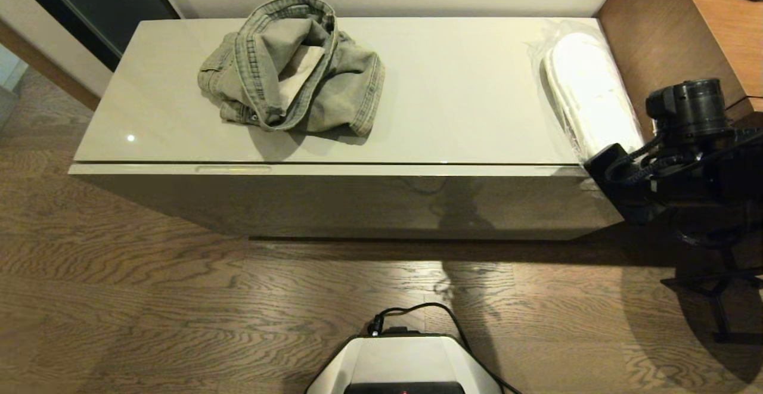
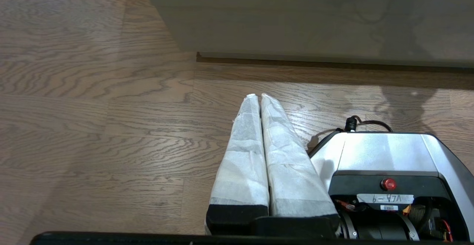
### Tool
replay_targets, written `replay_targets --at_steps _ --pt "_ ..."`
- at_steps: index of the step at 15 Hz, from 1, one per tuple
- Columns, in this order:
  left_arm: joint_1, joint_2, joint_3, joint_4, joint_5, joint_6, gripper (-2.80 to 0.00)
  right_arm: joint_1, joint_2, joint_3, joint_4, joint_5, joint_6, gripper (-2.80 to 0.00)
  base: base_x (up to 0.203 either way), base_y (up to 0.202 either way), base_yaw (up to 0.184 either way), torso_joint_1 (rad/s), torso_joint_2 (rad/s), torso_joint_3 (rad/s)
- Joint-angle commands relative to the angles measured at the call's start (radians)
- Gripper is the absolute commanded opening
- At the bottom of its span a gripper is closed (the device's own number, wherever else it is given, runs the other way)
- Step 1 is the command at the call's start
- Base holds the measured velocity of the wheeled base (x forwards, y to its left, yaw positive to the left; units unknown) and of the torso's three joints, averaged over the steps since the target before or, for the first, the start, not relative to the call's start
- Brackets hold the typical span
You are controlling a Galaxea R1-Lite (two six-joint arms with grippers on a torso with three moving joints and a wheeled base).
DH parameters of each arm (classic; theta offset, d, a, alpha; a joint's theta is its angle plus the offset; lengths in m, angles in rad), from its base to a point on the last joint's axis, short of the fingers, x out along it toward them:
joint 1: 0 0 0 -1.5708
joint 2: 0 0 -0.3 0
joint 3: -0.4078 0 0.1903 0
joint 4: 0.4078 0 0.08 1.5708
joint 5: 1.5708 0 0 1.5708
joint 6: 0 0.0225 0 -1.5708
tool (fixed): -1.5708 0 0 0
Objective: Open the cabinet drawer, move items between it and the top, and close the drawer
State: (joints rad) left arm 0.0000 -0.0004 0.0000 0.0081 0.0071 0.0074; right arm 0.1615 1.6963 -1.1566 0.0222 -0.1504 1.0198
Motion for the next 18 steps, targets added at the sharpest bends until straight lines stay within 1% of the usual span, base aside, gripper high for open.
replay_targets --at_steps 1,5,6,7,8,9,10,12,13,15,16,18 --pt "0.000 0.000 0.002 0.000 0.001 0.000 -2.80 0.001 -0.042 -0.016 0.014 0.001 0.006 -2.80 0.000 0.000 0.000 0.000 0.00 0.000" --pt "0.000 0.000 0.002 0.000 0.001 0.000 -2.80 0.006 -0.055 -0.021 0.044 0.006 0.008 -2.80 0.000 0.000 0.000 0.000 0.00 0.000" --pt "0.000 0.000 0.002 0.000 0.001 0.000 -2.80 0.017 -0.069 -0.016 0.083 0.007 0.008 -2.80 0.000 0.000 0.000 0.000 0.00 0.000" --pt "0.000 0.000 0.002 0.000 0.001 0.000 -2.80 0.036 -0.110 -0.009 0.150 0.016 0.005 -2.80 0.000 0.000 0.000 0.000 0.00 0.000" --pt "0.000 0.000 0.002 0.000 0.001 0.000 -2.80 0.060 -0.165 0.006 0.233 0.054 -0.003 -2.80 0.000 0.000 0.000 0.000 0.00 0.000" --pt "0.000 0.000 0.002 0.000 0.001 0.000 -2.80 0.082 -0.219 0.040 0.297 0.117 -0.020 -2.80 0.000 0.000 0.000 0.000 0.00 0.000" --pt "0.000 0.000 0.002 0.000 0.001 0.000 -2.80 0.096 -0.255 0.080 0.345 0.171 -0.039 -2.80 0.000 0.000 0.000 0.000 0.00 0.000" --pt "0.000 0.000 0.002 0.001 0.001 0.000 -2.80 0.104 -0.397 0.179 0.398 0.231 -0.070 -2.80 0.000 0.000 0.000 0.000 0.00 0.000" --pt "0.000 0.000 0.002 0.000 0.001 0.000 -2.80 0.108 -0.476 0.220 0.467 0.246 -0.079 -2.80 0.000 0.000 0.000 0.000 0.00 0.000" --pt "0.000 0.000 0.002 0.000 0.001 0.000 -2.80 0.112 -0.615 0.255 0.723 0.255 -0.091 -2.80 0.000 0.000 0.000 0.000 0.00 0.000" --pt "0.000 0.000 0.002 0.000 0.001 0.000 -2.80 0.113 -0.681 0.248 0.809 0.249 -0.096 -2.80 0.000 0.000 0.000 0.000 0.00 0.000" --pt "0.000 0.000 0.002 0.000 0.001 0.000 -2.80 0.099 -0.893 0.209 0.987 0.233 -0.114 -2.80 0.000 0.000 0.000 0.000 0.00 0.000"
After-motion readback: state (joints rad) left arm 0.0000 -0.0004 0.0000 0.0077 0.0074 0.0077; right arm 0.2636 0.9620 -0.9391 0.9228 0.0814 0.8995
